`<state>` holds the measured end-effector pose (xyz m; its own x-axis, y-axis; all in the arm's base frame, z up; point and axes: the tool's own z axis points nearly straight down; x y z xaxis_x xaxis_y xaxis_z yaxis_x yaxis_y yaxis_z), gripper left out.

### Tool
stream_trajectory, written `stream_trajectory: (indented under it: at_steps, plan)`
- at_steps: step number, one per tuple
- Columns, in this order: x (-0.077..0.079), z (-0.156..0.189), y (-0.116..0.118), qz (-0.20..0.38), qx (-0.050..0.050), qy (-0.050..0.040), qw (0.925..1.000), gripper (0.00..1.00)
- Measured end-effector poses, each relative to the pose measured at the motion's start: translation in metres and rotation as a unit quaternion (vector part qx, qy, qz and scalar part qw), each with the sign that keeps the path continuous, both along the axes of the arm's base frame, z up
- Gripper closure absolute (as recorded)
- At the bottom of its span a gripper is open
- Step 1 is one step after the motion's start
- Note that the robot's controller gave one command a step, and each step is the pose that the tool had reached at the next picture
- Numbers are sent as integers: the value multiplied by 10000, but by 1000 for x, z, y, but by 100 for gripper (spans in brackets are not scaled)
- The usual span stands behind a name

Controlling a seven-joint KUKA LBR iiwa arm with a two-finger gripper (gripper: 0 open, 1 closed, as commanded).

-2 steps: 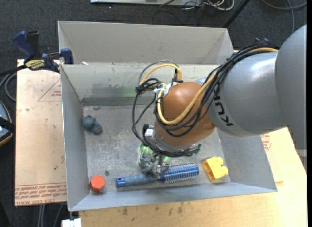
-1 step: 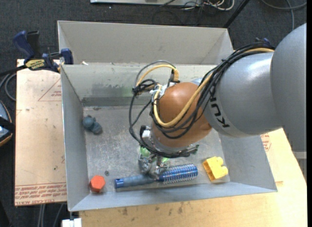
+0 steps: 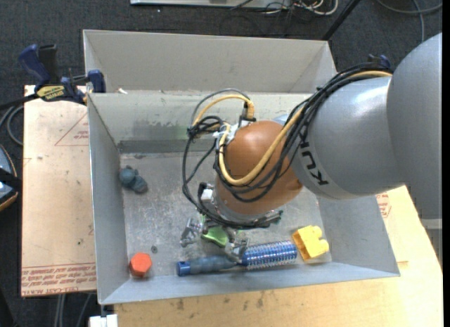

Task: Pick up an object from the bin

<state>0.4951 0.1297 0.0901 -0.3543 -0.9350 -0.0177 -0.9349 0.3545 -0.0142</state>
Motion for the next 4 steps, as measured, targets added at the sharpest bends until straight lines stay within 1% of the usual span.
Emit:
stream_trajectory:
  at_steps: [1, 2, 3, 4]
  plan:
    - [3, -5, -103, -365, -54, -54, 9993, 0]
    - [55, 14, -56, -1318, -10, 61, 9913, 0]
    - [47, -9, -122, -1631, -22, 95, 9866, 0]
    - [25, 32, -205, -67, -60, 84, 9999, 0]
